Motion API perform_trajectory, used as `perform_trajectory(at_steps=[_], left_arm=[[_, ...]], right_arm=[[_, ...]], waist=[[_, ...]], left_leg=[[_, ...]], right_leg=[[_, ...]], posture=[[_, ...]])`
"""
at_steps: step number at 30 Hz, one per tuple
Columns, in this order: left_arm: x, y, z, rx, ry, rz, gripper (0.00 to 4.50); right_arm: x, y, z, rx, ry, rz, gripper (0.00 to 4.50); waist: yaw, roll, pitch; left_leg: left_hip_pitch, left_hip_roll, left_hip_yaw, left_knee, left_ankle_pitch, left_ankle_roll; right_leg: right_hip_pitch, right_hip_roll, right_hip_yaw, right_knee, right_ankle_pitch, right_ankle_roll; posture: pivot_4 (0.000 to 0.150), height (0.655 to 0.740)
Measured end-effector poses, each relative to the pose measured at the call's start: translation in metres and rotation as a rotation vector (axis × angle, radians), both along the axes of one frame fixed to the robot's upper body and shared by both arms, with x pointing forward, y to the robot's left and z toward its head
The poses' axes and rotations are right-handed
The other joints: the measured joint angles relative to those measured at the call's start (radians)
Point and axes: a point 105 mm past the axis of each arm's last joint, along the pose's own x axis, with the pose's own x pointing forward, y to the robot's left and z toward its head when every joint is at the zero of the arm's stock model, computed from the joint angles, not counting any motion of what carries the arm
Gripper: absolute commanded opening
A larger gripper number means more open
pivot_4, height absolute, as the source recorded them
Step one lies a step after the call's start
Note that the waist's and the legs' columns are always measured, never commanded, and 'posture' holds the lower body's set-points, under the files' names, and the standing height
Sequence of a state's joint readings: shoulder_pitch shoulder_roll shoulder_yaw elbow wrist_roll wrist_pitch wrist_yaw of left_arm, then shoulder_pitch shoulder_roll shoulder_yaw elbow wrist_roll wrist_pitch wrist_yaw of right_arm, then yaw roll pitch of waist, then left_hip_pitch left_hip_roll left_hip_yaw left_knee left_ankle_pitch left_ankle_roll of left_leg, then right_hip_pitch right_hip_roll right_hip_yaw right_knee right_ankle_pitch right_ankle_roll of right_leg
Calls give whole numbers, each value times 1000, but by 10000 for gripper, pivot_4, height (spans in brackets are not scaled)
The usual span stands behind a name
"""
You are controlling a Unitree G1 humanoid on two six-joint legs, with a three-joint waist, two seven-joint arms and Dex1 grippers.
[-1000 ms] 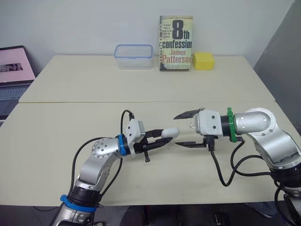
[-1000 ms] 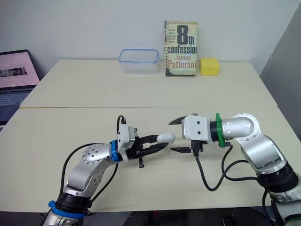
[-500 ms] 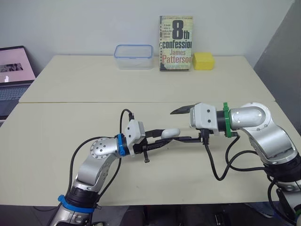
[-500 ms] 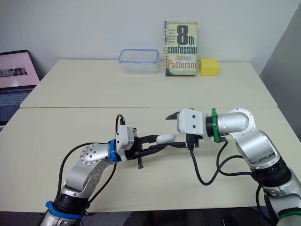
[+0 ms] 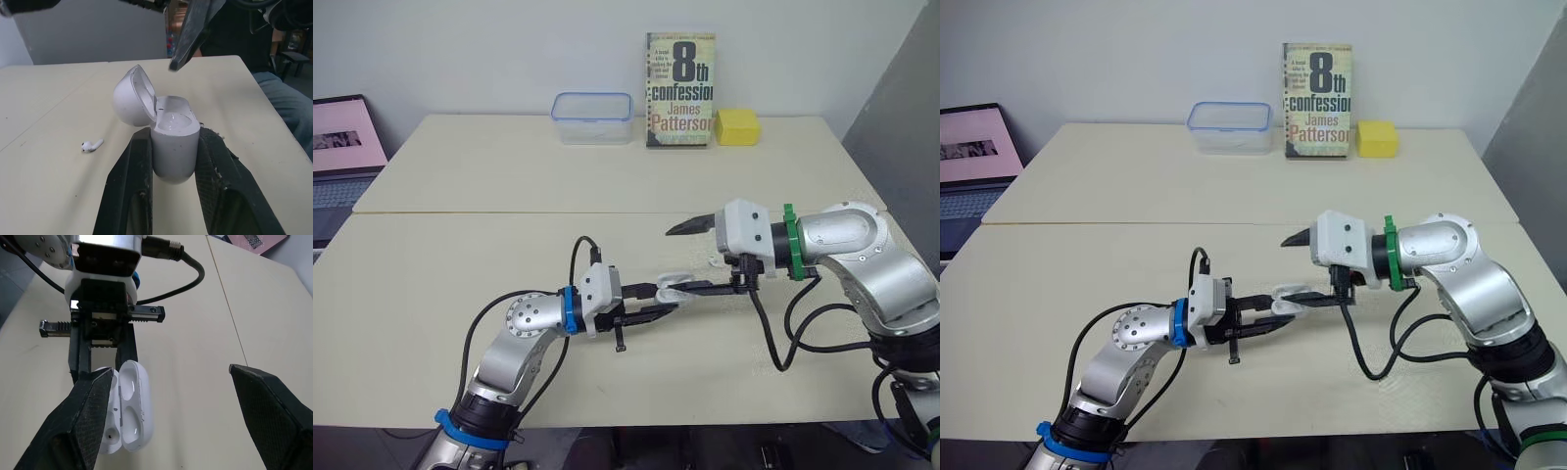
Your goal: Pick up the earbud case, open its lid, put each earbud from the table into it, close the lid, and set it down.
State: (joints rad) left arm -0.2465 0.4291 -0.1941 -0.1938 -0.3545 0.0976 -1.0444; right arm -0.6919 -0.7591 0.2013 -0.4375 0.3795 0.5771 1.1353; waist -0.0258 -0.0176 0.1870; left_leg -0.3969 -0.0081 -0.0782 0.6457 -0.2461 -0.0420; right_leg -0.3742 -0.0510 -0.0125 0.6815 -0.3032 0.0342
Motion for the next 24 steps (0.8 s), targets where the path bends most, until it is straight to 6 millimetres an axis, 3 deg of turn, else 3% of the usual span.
perform_trajectory(at_steps=[6,8,12,14,20,24], left_arm=[[22,17,7,-72,44,186,8022],[27,23,9,-94,49,243,8022],[27,33,-1,-101,92,310,8022],[26,34,-4,-100,103,316,8022],[25,33,-2,-98,92,311,8022],[24,33,-2,-88,87,298,8022]], right_arm=[[6,-32,22,54,54,-126,39620],[12,-39,21,71,53,-200,39620],[31,-56,-9,58,82,-401,39620],[37,-55,-20,58,84,-448,39620],[56,-44,-62,3,99,-480,39620],[77,-52,-78,-34,120,-520,39620]], waist=[[0,0,0],[0,0,0],[0,0,0],[0,0,0],[-1,0,0],[-1,0,0]], left_leg=[[0,0,0,0,0,0],[0,0,0,0,0,0],[0,0,1,0,0,0],[0,0,1,0,0,0],[0,0,1,0,0,0],[0,0,1,0,0,0]], right_leg=[[0,0,0,0,0,0],[0,0,0,0,0,0],[0,0,1,1,0,0],[0,0,1,1,0,0],[0,0,1,0,0,0],[0,0,1,0,0,0]], posture=[[1500,7400],[1500,7400],[1500,7400],[1500,7400],[1500,7400],[1500,7400]])
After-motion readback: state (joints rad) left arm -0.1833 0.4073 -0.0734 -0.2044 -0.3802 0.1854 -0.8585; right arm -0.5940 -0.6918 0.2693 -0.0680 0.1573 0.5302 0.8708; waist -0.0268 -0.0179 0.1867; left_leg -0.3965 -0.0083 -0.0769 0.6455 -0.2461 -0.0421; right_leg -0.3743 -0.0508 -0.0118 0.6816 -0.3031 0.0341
